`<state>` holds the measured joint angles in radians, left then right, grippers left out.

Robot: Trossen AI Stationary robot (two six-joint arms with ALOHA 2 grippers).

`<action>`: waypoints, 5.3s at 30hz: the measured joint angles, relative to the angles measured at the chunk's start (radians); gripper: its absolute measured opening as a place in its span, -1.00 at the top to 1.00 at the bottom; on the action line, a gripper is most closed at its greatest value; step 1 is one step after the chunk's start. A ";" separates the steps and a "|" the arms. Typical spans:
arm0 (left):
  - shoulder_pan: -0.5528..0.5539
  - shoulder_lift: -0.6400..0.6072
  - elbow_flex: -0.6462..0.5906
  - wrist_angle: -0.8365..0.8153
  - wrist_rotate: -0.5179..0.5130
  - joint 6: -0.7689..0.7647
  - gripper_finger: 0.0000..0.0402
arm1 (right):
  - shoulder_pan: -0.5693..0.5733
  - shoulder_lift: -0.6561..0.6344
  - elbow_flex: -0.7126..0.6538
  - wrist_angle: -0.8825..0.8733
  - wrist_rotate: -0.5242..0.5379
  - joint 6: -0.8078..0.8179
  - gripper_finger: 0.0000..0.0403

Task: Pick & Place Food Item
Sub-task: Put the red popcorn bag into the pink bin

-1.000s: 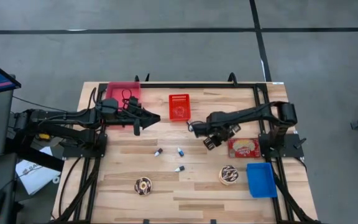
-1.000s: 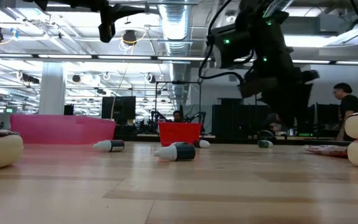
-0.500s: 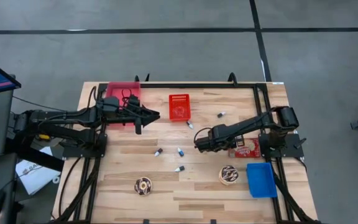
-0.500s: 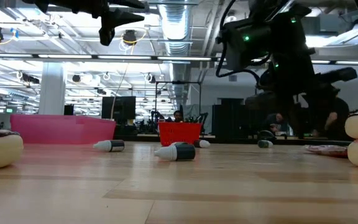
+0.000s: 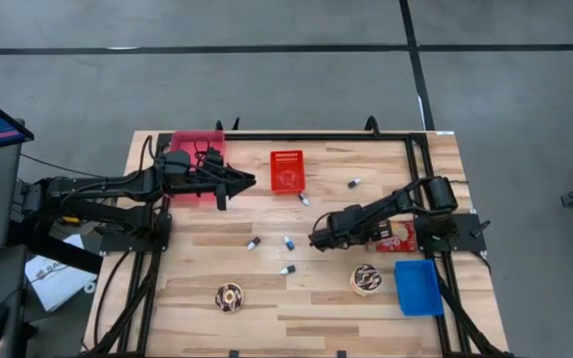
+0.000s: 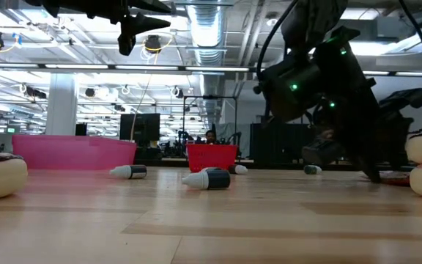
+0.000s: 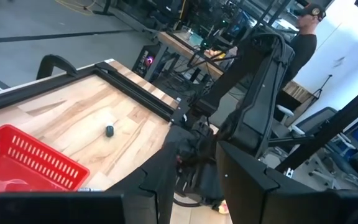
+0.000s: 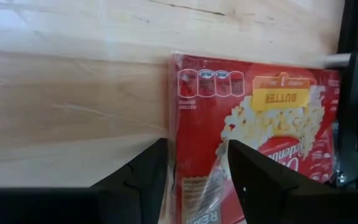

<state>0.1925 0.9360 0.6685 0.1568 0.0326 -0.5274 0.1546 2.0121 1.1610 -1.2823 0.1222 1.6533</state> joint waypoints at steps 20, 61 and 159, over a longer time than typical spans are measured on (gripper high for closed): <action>0.006 0.000 0.000 0.008 -0.003 0.019 0.44 | 0.016 0.005 -0.001 -0.095 0.037 0.032 0.69; 0.047 0.044 -0.001 0.288 0.063 -0.458 -0.22 | -0.019 -0.700 0.607 0.411 0.328 -0.769 1.00; 0.100 -0.138 0.162 -0.125 0.139 -0.121 0.94 | -0.191 -0.651 0.607 0.667 0.046 -1.012 -0.06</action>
<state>0.2924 0.7981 0.8307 0.0318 0.1715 -0.6483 -0.0368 1.3612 1.7676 -0.6157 0.1684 0.6411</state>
